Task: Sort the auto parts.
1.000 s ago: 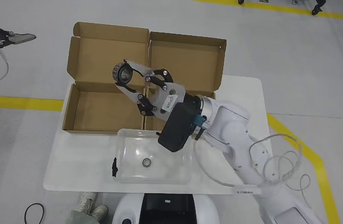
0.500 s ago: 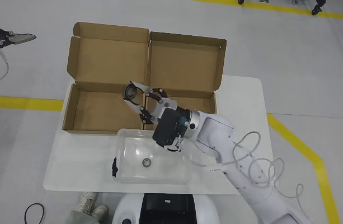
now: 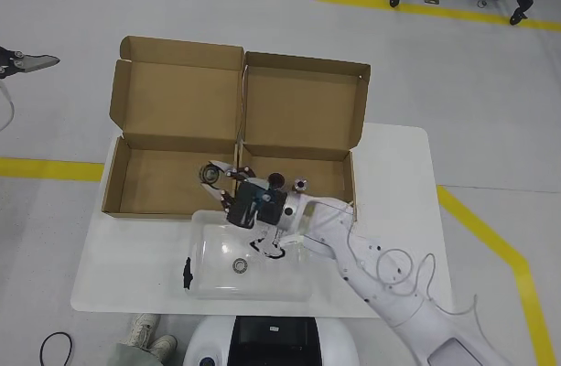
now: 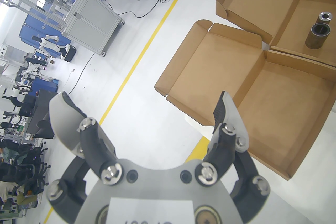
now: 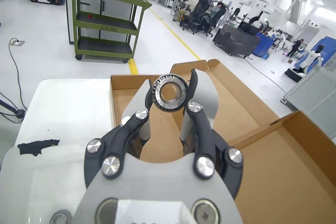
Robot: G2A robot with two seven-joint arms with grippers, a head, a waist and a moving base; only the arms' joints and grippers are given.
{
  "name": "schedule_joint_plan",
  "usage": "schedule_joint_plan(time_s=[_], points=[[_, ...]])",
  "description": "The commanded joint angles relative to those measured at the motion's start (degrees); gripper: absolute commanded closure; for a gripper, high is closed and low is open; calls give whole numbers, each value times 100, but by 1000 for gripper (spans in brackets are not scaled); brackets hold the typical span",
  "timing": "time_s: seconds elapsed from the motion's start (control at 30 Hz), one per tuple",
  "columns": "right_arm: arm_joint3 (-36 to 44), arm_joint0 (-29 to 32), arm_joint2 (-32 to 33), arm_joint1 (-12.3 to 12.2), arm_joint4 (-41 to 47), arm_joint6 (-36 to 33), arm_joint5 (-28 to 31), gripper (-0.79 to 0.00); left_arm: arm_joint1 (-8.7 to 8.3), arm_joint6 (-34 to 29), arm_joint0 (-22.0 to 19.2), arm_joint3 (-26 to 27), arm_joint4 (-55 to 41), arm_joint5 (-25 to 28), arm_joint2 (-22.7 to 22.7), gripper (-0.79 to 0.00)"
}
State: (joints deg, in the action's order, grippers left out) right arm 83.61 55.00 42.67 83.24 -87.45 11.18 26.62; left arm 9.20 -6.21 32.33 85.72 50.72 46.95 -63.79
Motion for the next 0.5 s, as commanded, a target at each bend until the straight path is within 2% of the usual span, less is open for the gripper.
schedule_joint_plan(time_s=[0.0,0.27,0.47], points=[[-282,-134,-73,52,136,-139,57,0,0,0,0,0,0,0,0,-785],[-1483,-682,-424,324,649,-464,209,0,0,0,0,0,0,0,0,-785],[-2232,-1122,-837,634,960,-656,299,0,0,0,0,0,0,0,0,-785]])
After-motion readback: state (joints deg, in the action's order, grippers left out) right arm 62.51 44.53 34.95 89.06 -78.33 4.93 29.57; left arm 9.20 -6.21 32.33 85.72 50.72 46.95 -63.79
